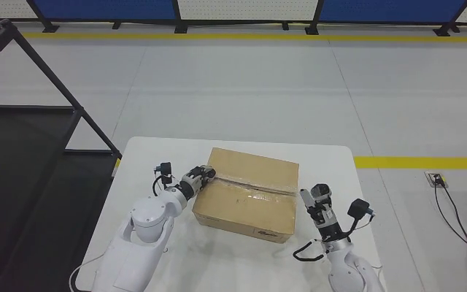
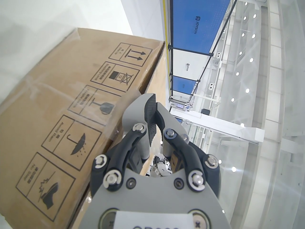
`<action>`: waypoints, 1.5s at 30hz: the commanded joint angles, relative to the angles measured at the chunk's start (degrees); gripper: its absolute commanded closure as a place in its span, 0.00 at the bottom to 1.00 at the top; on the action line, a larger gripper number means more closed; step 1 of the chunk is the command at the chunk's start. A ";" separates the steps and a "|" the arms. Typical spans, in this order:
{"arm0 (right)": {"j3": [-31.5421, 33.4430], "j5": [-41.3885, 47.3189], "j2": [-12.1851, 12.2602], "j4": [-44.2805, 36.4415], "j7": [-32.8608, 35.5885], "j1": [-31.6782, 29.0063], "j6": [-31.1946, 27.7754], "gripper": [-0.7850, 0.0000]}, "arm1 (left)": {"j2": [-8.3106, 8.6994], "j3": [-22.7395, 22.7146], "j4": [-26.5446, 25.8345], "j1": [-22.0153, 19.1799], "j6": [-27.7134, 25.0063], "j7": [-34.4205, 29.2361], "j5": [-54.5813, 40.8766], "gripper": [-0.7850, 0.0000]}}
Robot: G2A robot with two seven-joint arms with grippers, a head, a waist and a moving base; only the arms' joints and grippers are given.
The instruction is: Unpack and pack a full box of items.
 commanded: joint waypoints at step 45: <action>1.00 21.26 4.78 -8.55 71.14 14.95 28.59 1.00 | 1.62 -18.27 -19.83 15.79 -7.89 2.86 -10.97 1.00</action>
